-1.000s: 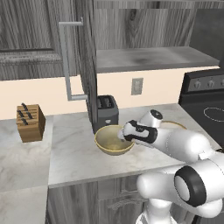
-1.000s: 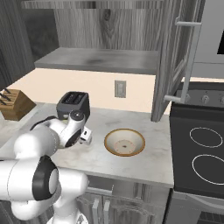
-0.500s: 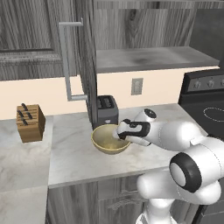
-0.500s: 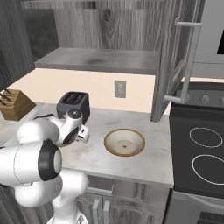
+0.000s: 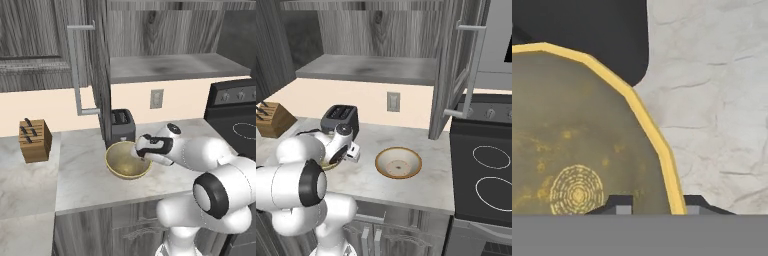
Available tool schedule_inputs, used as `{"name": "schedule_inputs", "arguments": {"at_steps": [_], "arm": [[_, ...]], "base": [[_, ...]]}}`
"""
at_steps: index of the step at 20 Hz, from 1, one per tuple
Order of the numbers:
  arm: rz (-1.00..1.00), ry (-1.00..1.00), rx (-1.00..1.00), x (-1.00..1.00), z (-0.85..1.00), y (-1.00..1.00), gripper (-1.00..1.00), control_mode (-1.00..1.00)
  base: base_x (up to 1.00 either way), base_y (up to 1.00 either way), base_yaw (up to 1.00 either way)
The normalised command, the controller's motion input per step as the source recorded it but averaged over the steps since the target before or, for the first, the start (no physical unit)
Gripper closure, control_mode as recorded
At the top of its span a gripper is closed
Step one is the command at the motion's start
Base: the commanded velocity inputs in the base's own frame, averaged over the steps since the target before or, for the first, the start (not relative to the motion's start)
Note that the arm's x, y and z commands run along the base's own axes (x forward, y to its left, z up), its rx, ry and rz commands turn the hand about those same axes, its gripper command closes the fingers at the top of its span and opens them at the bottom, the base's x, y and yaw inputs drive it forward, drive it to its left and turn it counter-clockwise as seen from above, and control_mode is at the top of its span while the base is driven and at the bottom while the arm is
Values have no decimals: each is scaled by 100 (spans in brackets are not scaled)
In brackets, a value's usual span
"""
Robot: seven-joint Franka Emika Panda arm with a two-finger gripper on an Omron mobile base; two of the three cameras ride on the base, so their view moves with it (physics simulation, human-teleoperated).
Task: Open the cabinet. Pick the bowls from the counter and place them in the cabinet. Then close the cabinet.
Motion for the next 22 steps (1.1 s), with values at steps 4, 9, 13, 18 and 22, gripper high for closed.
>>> {"name": "schedule_inputs", "arguments": {"at_steps": [4,9,13,18,22], "arm": [[-9,-26,16,-100,47,-17,100,-100],[-20,-5,19,-94,38,-4,100,-100],[-25,0,19,-86,44,-2,100,-100],[-27,3,16,-85,35,0,100,-100],[-30,11,10,-79,37,-2,100,-100]], "base": [[0,0,0],[0,0,0],[0,0,0],[0,0,0],[0,0,0]]}}
